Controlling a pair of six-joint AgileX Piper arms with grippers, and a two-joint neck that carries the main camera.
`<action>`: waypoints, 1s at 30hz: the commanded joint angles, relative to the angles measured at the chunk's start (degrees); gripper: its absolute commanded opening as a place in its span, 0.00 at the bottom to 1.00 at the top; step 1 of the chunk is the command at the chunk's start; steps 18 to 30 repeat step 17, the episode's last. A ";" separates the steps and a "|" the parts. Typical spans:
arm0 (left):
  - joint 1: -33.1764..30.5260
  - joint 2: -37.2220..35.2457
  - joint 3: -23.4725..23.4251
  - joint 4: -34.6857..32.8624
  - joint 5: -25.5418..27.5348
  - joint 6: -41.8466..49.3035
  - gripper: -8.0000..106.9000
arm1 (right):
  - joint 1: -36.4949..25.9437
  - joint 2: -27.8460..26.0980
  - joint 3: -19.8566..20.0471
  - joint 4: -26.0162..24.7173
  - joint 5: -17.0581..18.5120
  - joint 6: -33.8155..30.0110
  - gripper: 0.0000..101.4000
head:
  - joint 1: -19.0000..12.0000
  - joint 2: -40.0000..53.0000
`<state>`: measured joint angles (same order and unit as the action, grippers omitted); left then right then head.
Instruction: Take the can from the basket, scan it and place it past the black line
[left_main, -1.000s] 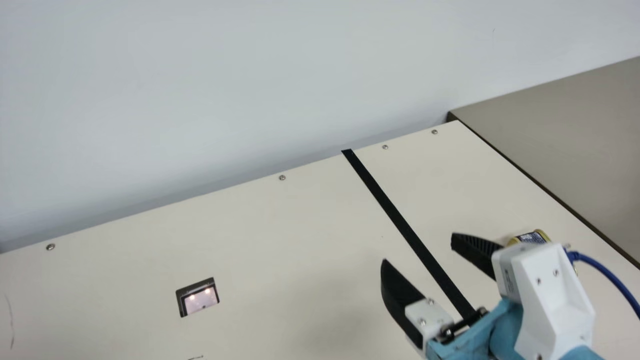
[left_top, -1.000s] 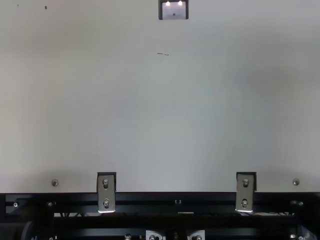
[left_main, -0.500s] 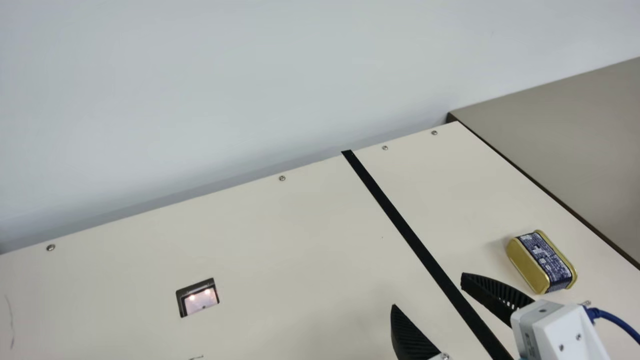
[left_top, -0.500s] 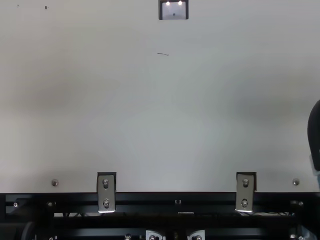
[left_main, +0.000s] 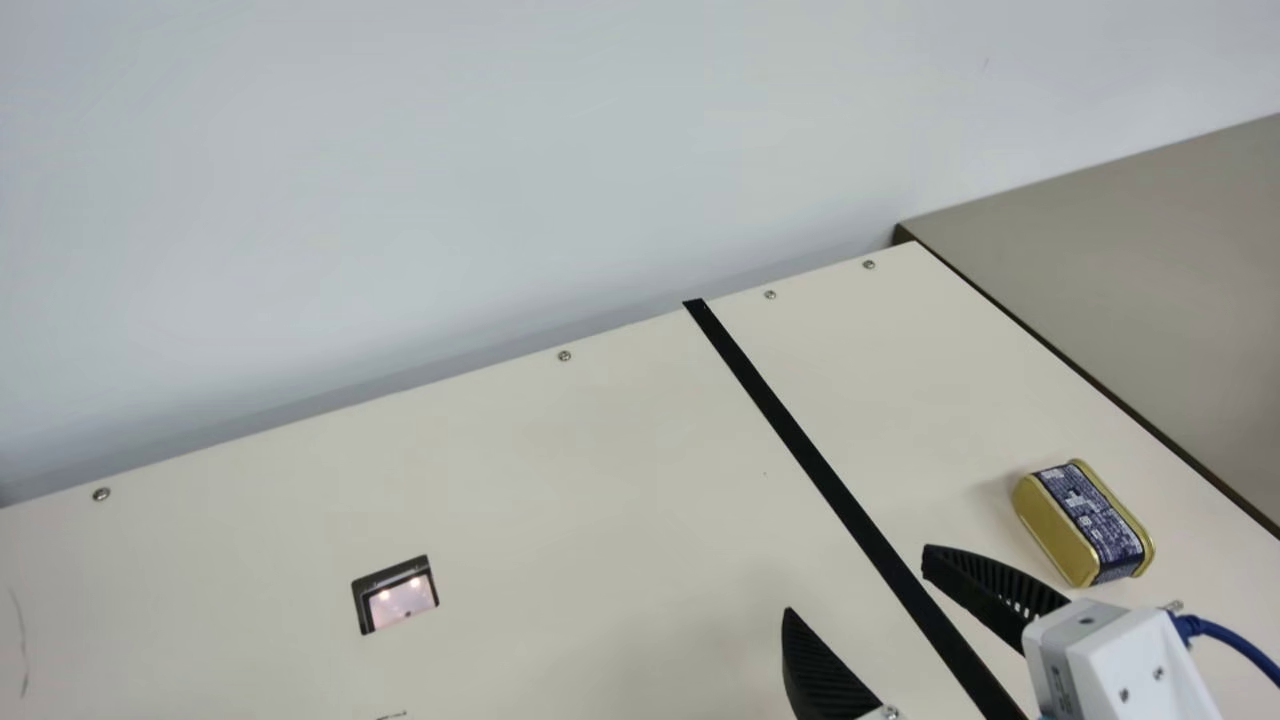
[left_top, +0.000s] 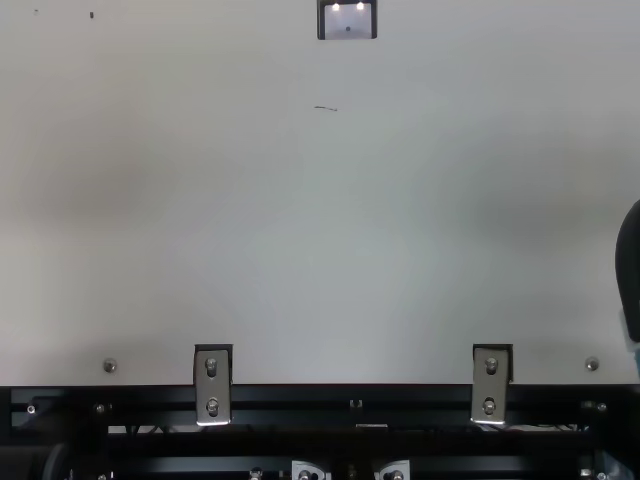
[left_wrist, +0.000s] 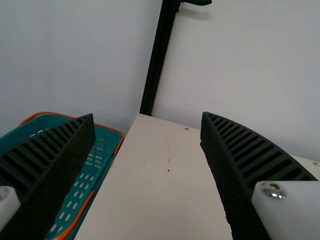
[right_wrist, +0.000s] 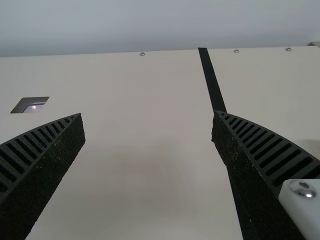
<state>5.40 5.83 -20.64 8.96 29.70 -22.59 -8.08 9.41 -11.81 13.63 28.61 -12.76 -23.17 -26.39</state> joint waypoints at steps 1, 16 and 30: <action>0.00 0.00 0.00 0.00 0.00 0.00 0.85 | 0.00 0.00 0.00 0.00 0.00 0.00 1.00 | -1.83 -1.15; 0.00 0.00 0.00 0.00 0.00 0.00 0.85 | 0.00 0.00 0.00 0.00 0.00 0.00 1.00 | -1.83 -1.15; 0.00 0.00 0.00 0.00 0.00 0.00 0.85 | 0.00 0.00 0.00 0.00 0.00 0.00 1.00 | -1.83 -1.15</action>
